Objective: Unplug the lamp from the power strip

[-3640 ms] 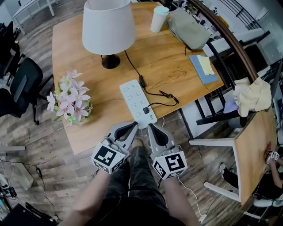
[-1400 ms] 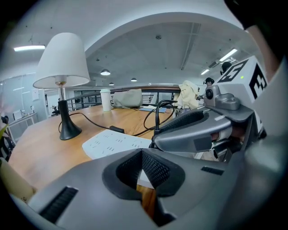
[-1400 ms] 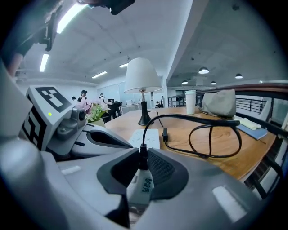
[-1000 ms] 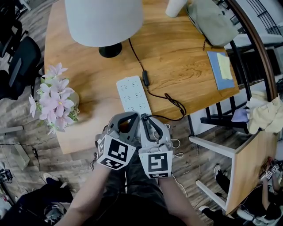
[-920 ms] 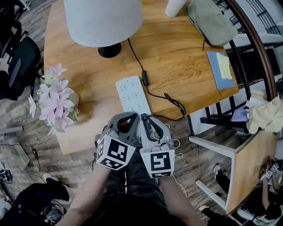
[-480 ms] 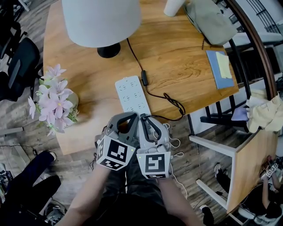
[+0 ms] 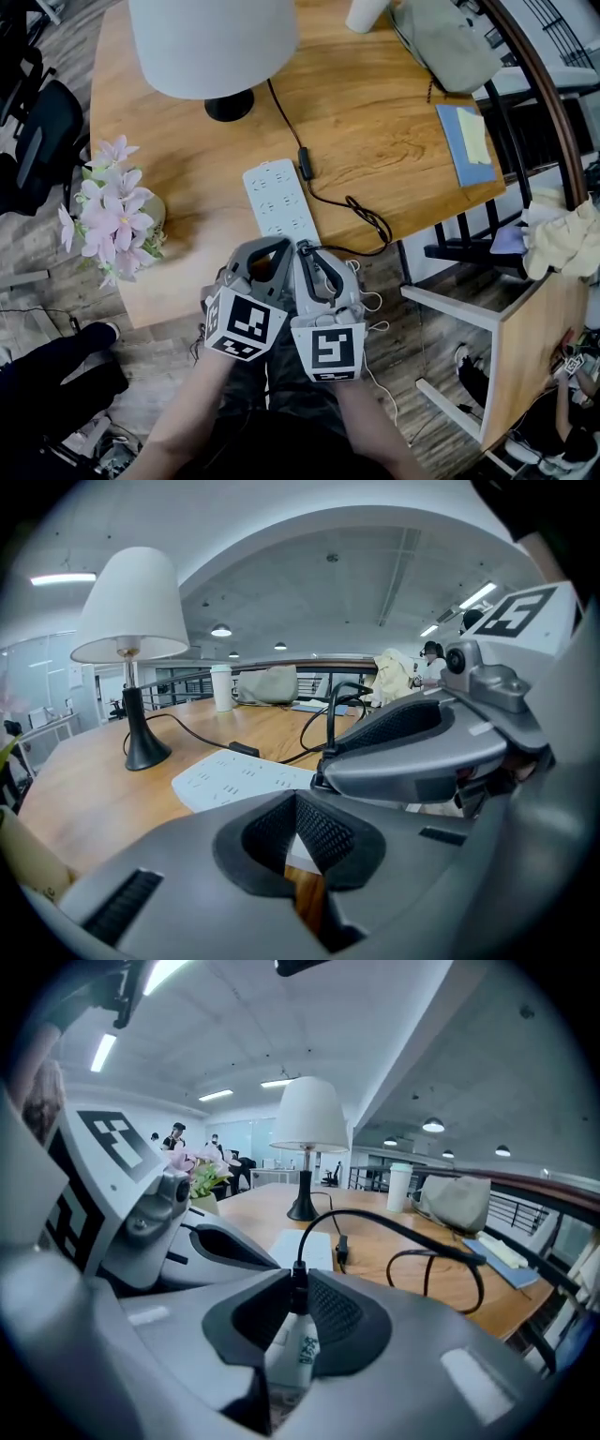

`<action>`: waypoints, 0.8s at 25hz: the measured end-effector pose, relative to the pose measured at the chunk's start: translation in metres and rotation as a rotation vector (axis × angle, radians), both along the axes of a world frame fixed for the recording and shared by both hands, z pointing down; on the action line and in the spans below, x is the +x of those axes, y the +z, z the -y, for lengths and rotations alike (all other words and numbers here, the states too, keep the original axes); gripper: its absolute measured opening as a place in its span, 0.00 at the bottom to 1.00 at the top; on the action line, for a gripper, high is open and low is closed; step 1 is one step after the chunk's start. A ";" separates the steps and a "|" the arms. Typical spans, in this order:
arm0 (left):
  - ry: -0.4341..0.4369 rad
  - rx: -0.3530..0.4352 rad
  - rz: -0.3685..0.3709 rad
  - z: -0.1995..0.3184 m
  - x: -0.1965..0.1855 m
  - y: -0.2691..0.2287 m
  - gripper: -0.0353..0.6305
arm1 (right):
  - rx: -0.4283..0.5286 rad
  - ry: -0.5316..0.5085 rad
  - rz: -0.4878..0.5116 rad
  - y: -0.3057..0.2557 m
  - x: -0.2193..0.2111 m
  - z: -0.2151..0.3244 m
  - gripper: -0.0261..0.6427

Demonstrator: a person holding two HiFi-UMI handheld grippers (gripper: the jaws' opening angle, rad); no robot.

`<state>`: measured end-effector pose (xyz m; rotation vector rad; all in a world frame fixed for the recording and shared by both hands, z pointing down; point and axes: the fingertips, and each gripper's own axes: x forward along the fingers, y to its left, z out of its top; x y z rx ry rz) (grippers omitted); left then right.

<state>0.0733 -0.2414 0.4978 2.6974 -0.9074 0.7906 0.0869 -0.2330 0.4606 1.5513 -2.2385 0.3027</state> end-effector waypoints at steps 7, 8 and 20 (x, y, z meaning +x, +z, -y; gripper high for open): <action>-0.013 -0.028 -0.029 0.000 -0.001 0.001 0.05 | 0.015 0.018 0.059 -0.010 0.009 0.007 0.14; -0.013 -0.033 -0.039 0.000 -0.001 0.000 0.05 | 0.014 0.021 0.069 -0.011 0.010 0.006 0.14; -0.051 0.023 -0.117 0.000 -0.007 -0.022 0.05 | -0.050 0.111 0.113 -0.003 0.049 0.004 0.14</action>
